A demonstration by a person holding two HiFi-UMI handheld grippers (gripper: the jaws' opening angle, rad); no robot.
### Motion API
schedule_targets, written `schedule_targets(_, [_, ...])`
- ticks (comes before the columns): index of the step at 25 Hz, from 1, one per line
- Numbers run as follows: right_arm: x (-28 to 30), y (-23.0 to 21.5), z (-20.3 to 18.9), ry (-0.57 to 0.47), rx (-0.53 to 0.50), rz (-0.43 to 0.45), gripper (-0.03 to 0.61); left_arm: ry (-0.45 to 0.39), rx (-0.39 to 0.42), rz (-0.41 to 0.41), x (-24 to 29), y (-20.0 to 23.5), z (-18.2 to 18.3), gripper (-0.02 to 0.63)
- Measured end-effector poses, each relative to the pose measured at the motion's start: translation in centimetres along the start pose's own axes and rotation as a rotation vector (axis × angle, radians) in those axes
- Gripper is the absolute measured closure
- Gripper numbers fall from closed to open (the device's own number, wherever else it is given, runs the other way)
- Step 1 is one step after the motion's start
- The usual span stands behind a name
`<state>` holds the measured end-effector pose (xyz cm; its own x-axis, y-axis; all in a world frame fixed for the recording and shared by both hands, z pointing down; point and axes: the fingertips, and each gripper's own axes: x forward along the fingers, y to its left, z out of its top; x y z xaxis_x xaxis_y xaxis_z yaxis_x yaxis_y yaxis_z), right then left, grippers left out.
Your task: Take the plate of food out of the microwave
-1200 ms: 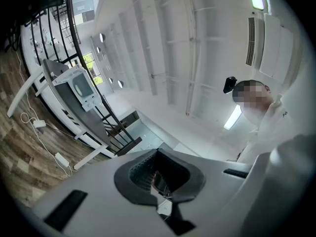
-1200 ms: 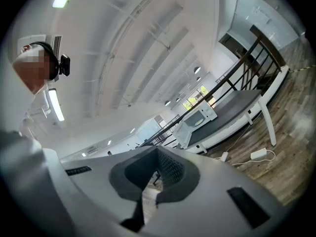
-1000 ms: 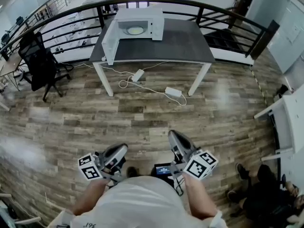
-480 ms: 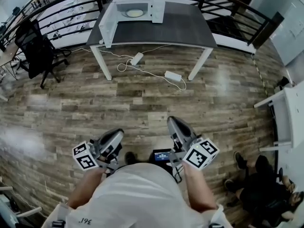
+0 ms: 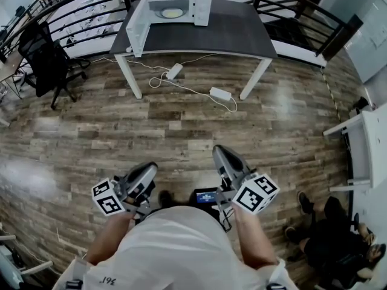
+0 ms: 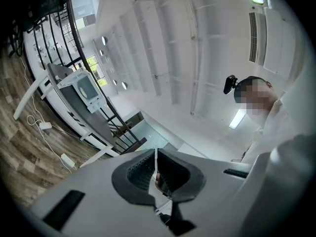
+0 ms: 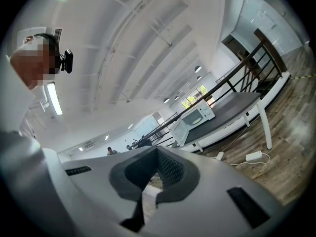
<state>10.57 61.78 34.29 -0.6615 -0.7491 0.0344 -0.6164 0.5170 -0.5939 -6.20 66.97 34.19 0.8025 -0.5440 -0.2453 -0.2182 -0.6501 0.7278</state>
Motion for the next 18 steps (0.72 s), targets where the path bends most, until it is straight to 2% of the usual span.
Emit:
schedule_targets(6, [-0.3,0.0,-0.5,0.005,0.011,-0.018,0.588,0.003,-0.005,0.001,-0.4,-0.1,0.1,0.609])
schedule_targets(12, [0.9,-0.8,0.2,-0.024,0.117,-0.04,0.588,0.01,0.007,-0.008,-0.3,0.3,1.3,0.608])
schedule_targets(15, [1.2,0.1,0.0,-0.018,0.09,-0.01,0.586,0.01,-0.003,-0.005,-0.6,0.6,1.4,0.609])
schedule_targets(18, [1.6,1.3,-0.3,0.001,0.009,0.013,0.546,0.013,-0.013,0.001,-0.7,0.9,1.3,0.609])
